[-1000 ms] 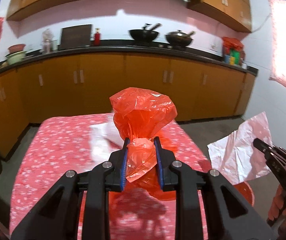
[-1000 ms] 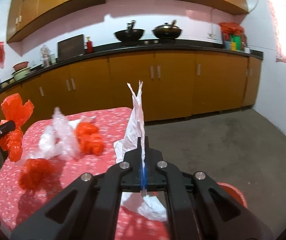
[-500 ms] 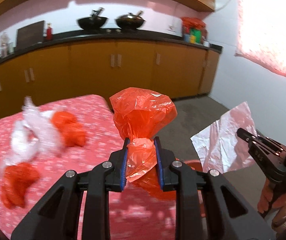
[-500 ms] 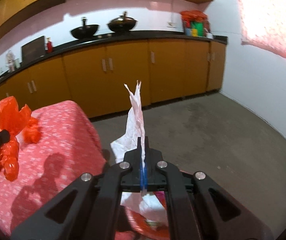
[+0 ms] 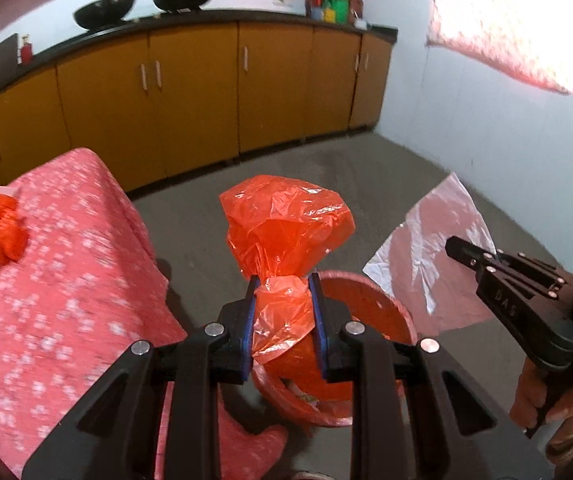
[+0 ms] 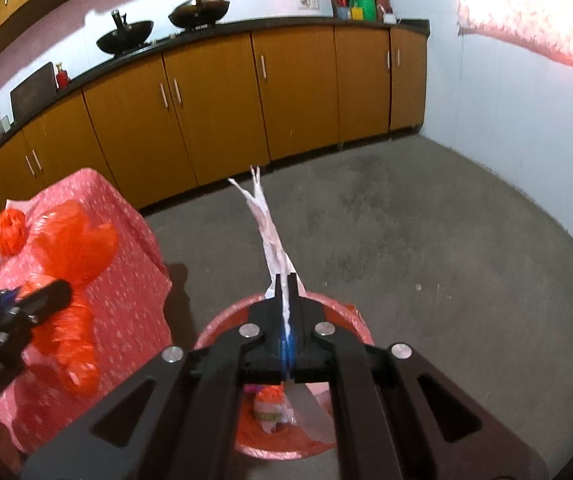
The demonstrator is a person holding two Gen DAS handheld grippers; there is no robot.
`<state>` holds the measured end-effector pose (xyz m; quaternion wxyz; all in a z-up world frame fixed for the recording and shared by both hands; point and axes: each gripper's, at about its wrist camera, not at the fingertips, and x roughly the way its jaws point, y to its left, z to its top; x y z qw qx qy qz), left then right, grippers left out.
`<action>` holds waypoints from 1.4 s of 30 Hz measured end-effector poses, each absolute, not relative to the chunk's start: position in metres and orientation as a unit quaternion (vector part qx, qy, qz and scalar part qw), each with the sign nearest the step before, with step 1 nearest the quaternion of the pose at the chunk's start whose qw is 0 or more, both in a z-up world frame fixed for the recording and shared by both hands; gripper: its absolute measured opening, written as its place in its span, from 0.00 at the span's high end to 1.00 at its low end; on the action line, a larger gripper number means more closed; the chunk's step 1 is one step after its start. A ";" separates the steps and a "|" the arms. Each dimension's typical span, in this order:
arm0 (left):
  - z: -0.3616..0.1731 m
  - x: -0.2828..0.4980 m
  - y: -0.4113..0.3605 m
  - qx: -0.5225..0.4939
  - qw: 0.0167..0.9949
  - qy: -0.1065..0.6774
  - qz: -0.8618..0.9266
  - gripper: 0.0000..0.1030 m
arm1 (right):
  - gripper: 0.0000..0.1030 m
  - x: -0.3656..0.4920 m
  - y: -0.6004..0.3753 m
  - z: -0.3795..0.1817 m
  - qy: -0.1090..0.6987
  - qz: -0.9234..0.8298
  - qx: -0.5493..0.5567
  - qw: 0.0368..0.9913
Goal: Collect trash
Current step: 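Carry the white paper and red bag over to the orange basket, then open both tools to drop the paper and red bag into the basket, then move both tools back over the table toward the red bags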
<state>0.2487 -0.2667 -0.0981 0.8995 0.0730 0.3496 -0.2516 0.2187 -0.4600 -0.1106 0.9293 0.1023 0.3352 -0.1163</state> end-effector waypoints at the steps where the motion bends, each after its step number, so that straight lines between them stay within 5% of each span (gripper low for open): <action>1: -0.104 0.250 -0.272 0.077 0.897 0.354 -0.252 0.77 | 0.98 0.220 -0.463 -0.116 0.340 -0.114 0.106 0.928; 25: -0.148 0.273 -0.307 0.119 0.867 0.417 -0.246 0.75 | 0.93 0.249 -0.485 -0.180 0.395 -0.093 0.136 0.904; 32: -0.156 0.274 -0.313 0.118 0.864 0.424 -0.243 0.74 | 0.83 0.245 -0.492 -0.178 0.387 -0.110 0.138 0.905; 42: -0.156 0.271 -0.314 0.108 0.862 0.426 -0.253 0.59 | 0.83 0.235 -0.501 -0.170 0.379 -0.130 0.140 0.906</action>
